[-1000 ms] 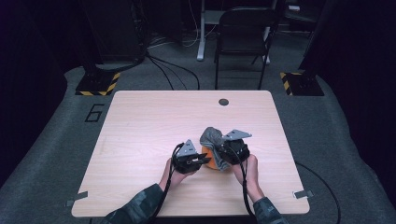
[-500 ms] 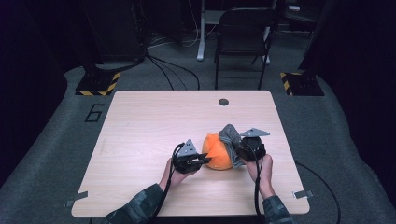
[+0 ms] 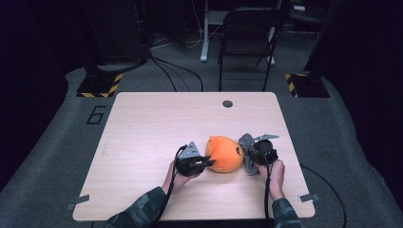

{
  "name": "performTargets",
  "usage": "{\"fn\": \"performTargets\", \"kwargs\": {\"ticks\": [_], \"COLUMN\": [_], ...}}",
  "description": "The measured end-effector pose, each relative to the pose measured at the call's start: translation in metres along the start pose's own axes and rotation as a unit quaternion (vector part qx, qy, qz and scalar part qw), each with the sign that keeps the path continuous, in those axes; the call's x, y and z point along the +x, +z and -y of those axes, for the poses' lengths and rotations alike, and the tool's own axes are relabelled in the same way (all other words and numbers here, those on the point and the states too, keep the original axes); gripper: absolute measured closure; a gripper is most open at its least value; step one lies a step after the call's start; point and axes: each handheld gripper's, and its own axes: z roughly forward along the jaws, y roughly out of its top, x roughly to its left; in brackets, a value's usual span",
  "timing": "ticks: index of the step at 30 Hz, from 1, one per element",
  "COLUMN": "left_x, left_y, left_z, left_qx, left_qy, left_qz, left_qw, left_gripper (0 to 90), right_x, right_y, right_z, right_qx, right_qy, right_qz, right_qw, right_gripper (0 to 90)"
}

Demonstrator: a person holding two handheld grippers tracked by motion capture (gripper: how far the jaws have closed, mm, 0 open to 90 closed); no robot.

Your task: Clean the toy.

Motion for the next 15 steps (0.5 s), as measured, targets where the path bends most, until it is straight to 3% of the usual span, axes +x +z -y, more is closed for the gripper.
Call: {"fn": "performTargets", "kwargs": {"ticks": [3, 5, 7, 11, 13, 15], "left_x": [0.001, 0.000, 0.000, -0.001, -0.001, -0.002], "left_y": [0.000, 0.001, 0.001, 0.001, 0.001, 0.001], "left_z": [0.000, 0.000, 0.000, 0.000, -0.001, -0.001], "left_qx": [-0.004, -0.005, -0.005, -0.005, -0.004, -0.003], "left_qy": [-0.002, -0.001, 0.005, 0.003, 0.006, 0.006], "left_qz": [0.000, 0.001, 0.001, -0.001, 0.000, -0.001], "left_qw": [1.0000, 1.0000, 1.0000, 1.0000, 1.0000, 1.0000], "left_gripper": [78.7, 78.7, 78.6, 78.6, 78.6, 78.5], "right_x": [-0.009, -0.008, -0.002, 0.031, 0.054, 0.075], "right_y": [-0.005, -0.022, -0.041, -0.076, -0.079, -0.073], "right_z": [-0.001, -0.008, -0.015, -0.031, -0.037, -0.038], "right_qx": [-0.008, -0.039, -0.070, -0.128, -0.133, -0.121], "right_qy": [0.017, 0.026, 0.020, -0.015, -0.036, -0.064], "right_qz": [0.002, -0.006, -0.022, -0.073, -0.099, -0.108], "right_qw": [0.9998, 0.9989, 0.9971, 0.9891, 0.9856, 0.9846], "right_gripper": [73.8, 73.9, 73.9, 73.9, 73.8, 73.7]}}
